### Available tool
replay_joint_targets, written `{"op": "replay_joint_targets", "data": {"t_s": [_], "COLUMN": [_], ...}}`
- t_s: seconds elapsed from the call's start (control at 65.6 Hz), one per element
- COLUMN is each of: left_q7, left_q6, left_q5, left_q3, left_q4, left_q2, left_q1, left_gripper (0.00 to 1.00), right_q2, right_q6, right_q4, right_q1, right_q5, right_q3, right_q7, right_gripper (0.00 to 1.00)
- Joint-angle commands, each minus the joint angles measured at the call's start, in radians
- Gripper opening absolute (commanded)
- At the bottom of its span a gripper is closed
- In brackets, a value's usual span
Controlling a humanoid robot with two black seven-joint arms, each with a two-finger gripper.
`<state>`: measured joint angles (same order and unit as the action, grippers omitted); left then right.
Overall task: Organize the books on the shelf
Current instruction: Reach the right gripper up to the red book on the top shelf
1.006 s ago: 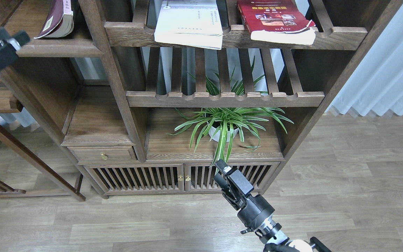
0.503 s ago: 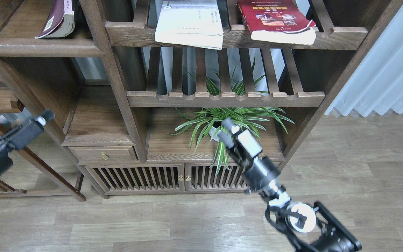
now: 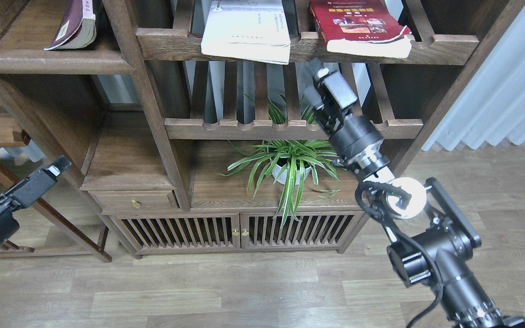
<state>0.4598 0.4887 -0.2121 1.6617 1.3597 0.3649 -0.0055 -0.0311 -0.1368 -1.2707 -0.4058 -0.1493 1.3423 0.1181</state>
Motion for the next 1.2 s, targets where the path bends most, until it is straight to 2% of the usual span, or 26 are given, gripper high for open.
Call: {"op": "replay_joint_targets", "data": {"t_s": [0.0,0.183,0.427,0.762,0.823,0.899,1.006,1.189], "left_q7": [0.0,0.0,0.0,0.0,0.0,0.0,0.0,-0.001], "left_q6": [0.0,0.0,0.0,0.0,0.0,0.0,0.0,0.0], "left_q5": [0.019,0.023,0.023,0.025,0.025,0.025,0.025,0.026], "left_q3": [0.0,-0.002,-0.003,-0.002,-0.002,0.0,0.001,0.001], "left_q4": [-0.01,-0.016,-0.016,-0.016,-0.016,-0.016,-0.016,-0.019], "left_q2": [-0.001,-0.003,-0.006,-0.006,-0.006,-0.006,-0.006,-0.006], "left_q1": [0.002,0.002,0.002,0.001,0.001,0.001,0.001,0.002], "left_gripper": [0.99,0.99,0.99,0.99,0.99,0.99,0.99,0.99], "right_q2": [-0.01,-0.016,-0.018,-0.015,-0.015,-0.013,-0.012,-0.004], "right_q6": [0.005,0.005,0.008,0.008,0.005,-0.006,-0.026,-0.038], "right_q4": [0.034,0.042,0.06,0.062,0.06,0.06,0.06,0.047], "right_q1": [-0.016,-0.021,-0.028,-0.027,-0.025,-0.019,-0.016,0.016], "right_q5": [0.001,-0.001,-0.007,-0.013,-0.018,-0.022,-0.032,-0.047], "right_q3": [0.038,0.077,0.115,0.116,0.116,0.116,0.116,0.101], "right_q7": [-0.003,-0.005,-0.077,-0.107,-0.109,-0.113,-0.155,-0.17], "right_gripper": [0.99,0.99,0.96,0.6,0.49,0.29,0.05,0.05]}}
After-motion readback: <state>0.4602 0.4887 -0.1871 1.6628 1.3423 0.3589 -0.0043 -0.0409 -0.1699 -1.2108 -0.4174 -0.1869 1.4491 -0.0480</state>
